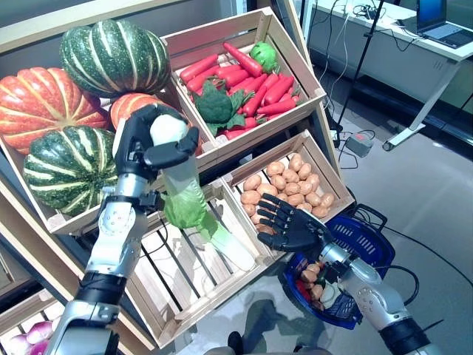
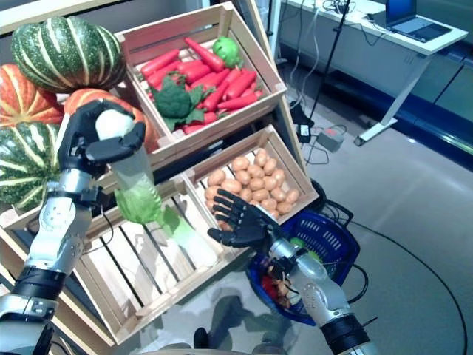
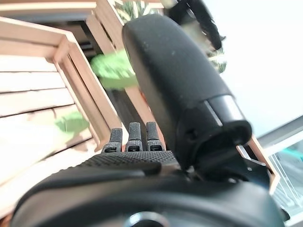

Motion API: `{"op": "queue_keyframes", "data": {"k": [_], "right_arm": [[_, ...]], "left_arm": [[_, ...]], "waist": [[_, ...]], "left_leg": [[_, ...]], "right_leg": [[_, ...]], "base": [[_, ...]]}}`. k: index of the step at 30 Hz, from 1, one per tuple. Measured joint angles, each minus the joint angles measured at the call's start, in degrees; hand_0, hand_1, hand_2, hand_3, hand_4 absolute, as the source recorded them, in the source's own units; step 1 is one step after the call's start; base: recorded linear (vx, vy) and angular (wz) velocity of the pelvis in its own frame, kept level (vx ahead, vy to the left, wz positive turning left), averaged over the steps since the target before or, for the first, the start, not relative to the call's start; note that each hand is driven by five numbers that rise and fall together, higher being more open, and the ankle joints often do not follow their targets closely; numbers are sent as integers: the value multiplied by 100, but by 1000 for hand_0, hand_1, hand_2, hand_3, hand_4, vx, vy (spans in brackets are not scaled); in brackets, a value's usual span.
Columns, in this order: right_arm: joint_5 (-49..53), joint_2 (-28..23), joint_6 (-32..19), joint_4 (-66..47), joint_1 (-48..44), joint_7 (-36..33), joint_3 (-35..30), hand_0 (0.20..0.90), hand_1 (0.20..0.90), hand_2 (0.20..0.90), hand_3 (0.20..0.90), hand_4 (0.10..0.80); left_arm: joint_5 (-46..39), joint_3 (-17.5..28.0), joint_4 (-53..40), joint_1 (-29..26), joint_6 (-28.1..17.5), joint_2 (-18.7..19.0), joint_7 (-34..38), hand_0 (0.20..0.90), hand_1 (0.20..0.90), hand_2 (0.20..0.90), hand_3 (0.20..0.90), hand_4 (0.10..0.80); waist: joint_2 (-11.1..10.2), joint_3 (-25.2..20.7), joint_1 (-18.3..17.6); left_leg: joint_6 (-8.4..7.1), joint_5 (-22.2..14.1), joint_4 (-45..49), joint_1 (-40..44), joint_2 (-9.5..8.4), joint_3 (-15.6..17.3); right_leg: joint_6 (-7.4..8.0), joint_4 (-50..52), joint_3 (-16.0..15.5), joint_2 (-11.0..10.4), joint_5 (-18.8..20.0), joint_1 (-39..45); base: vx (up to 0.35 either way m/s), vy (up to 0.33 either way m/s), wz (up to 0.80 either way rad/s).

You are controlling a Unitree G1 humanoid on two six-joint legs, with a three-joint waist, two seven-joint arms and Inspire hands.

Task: Put vegetables into the basket

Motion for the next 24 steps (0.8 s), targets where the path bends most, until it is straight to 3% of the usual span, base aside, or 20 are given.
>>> {"op": "queue_keyframes", "data": {"k": [12,24], "right_arm": [[-36,165,190,-4,-379,-309,380,900,900,900,900,800],[-1850,96,-285,-541,-773,-1908,353,900,900,900,900,800]], "left_arm": [[-347,-450,-436,-31,11,-382,-332,300,300,300,300,400],[-227,-449,-442,-30,63,-561,-286,300,300,300,300,400]], "waist": [[-62,-60,-7],[-81,-72,6]], "left_leg": [[6,5,-2,61,7,141],[18,14,-3,85,4,163]], "right_leg": [[-21,-154,171,40,170,41],[-10,-154,280,35,212,28]], "base": [[-10,-29,-7],[2,3,-2]]}}
